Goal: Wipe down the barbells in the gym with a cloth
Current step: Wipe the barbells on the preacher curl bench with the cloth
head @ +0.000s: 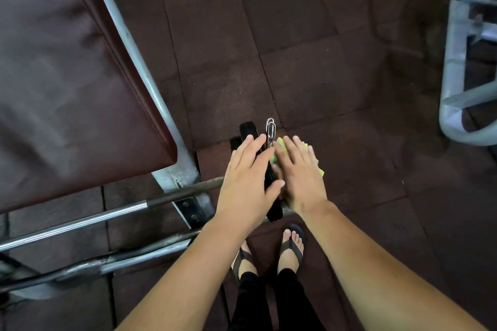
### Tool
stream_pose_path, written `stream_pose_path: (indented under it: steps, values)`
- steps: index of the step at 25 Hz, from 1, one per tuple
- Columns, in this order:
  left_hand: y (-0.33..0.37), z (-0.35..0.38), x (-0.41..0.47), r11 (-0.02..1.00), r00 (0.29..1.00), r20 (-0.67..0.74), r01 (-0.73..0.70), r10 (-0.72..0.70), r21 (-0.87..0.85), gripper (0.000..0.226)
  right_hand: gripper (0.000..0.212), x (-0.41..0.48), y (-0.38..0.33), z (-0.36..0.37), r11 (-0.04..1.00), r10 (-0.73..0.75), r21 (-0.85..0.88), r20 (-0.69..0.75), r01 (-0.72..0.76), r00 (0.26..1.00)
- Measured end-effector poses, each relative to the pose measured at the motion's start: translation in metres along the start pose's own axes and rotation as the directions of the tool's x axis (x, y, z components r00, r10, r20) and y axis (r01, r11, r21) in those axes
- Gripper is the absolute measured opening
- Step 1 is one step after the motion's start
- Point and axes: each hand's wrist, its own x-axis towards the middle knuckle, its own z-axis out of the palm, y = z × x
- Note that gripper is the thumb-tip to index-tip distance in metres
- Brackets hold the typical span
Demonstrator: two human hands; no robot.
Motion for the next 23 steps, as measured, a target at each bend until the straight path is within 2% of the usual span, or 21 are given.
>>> stream_pose_path:
  steps: [3, 6, 8, 9, 13, 14, 16, 18, 21, 23]
  values:
    - [-0.001, -0.001, 0.000, 1.000, 1.000, -0.001, -0.014, 0.014, 0.005, 0.063, 0.060, -0.024, 0.022, -0.003, 0.995, -0.094, -0.036, 0.026, 0.095, 0.995]
    - [0.000, -0.002, 0.000, 1.000, 1.000, 0.004, -0.011, 0.011, 0.025, 0.064, 0.057, -0.002, 0.040, -0.013, 0.998, 0.026, -0.059, -0.006, -0.027, 1.000]
    - [0.000, -0.001, 0.000, 1.000, 1.000, 0.000, -0.008, 0.008, 0.025, 0.065, 0.054, 0.023, 0.024, -0.013, 0.990, 0.127, -0.069, 0.042, -0.124, 0.991]
    - [0.000, 0.000, 0.000, 1.000, 1.000, 0.001, -0.004, 0.004, 0.021, 0.066, 0.054, 0.027, 0.012, -0.010, 0.989, 0.127, -0.084, 0.067, -0.121, 0.990]
    - [0.000, -0.001, 0.000, 1.000, 1.000, 0.000, -0.010, 0.010, 0.012, 0.065, 0.058, -0.016, 0.018, -0.007, 0.989, -0.091, -0.118, 0.026, 0.093, 0.996]
    - [-0.001, -0.001, 0.000, 1.000, 1.000, 0.002, -0.013, 0.013, 0.017, 0.065, 0.059, -0.020, 0.030, -0.011, 0.988, -0.087, -0.125, 0.006, 0.087, 0.996]
    - [-0.002, 0.000, 0.000, 0.999, 1.000, -0.004, -0.019, 0.019, 0.032, 0.065, 0.059, -0.011, 0.039, -0.016, 0.995, 0.024, -0.095, -0.010, -0.025, 1.000]
    - [-0.001, 0.003, -0.001, 1.000, 1.000, -0.020, -0.014, 0.015, 0.023, 0.065, 0.057, 0.000, 0.024, -0.013, 0.994, 0.079, -0.072, -0.021, -0.080, 0.997]
    - [0.004, 0.003, -0.001, 1.000, 1.000, -0.021, 0.004, -0.004, 0.008, 0.065, 0.066, -0.015, 0.012, 0.002, 0.986, -0.105, -0.135, -0.006, 0.103, 0.994]
    - [0.004, -0.001, -0.001, 0.999, 1.000, -0.004, -0.011, 0.011, 0.034, 0.068, 0.070, -0.022, 0.029, -0.006, 0.979, -0.157, -0.129, 0.013, 0.158, 0.987]
